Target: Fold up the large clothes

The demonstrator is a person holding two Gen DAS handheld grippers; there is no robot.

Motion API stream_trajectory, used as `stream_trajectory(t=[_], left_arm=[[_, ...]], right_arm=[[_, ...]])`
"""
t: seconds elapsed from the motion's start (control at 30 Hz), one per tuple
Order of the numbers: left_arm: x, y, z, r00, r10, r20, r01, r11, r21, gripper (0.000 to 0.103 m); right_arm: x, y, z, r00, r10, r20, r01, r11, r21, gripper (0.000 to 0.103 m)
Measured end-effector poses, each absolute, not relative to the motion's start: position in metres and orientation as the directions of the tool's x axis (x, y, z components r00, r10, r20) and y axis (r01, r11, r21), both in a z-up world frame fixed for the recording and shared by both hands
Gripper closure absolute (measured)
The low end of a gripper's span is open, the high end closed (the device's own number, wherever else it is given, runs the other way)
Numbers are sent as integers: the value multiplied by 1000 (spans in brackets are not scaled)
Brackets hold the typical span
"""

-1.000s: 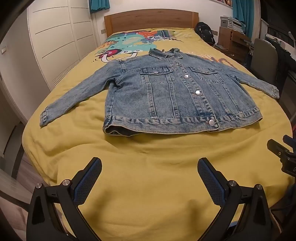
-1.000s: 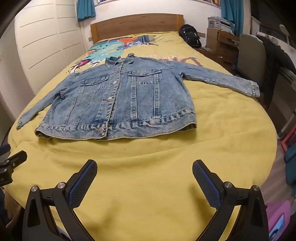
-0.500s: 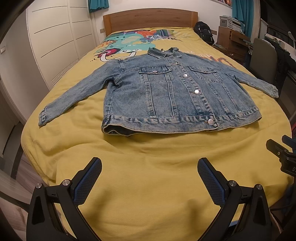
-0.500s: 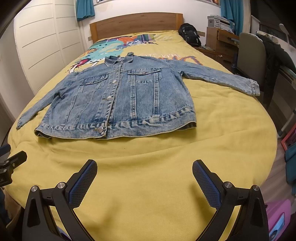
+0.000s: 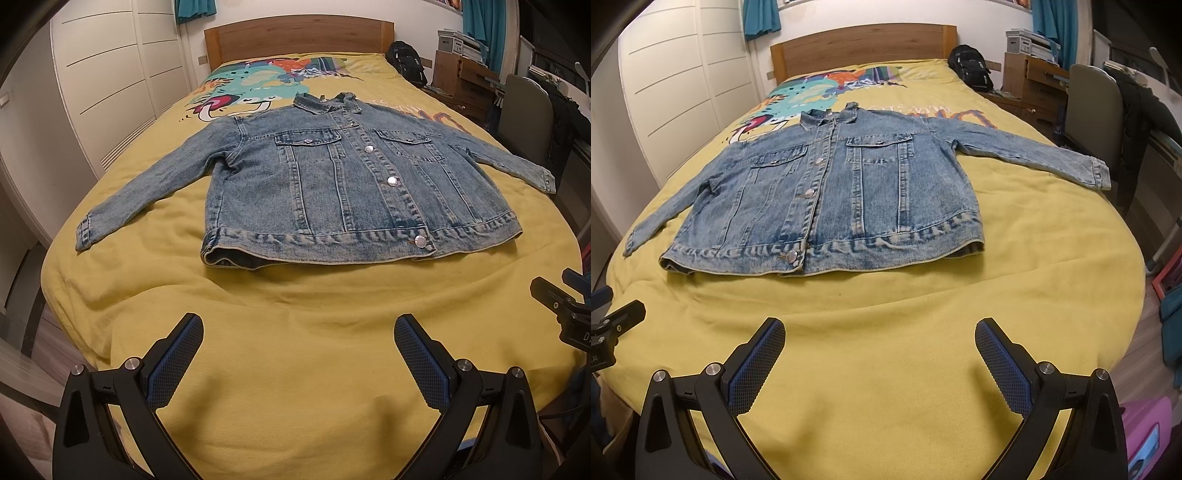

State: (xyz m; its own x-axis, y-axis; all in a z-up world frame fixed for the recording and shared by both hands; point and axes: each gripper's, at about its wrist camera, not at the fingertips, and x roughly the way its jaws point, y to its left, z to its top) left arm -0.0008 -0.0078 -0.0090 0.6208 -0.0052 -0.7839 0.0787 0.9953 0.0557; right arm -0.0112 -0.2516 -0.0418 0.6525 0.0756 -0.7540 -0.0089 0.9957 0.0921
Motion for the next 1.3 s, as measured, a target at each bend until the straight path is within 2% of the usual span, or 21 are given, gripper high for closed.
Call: stream_trajectory(t=[1.3], left_arm=[[2, -7, -11, 589, -26, -808, 103, 994, 44, 1]], right_arm=[[-11, -251, -46, 642, 81, -763, -8, 995, 100, 0]])
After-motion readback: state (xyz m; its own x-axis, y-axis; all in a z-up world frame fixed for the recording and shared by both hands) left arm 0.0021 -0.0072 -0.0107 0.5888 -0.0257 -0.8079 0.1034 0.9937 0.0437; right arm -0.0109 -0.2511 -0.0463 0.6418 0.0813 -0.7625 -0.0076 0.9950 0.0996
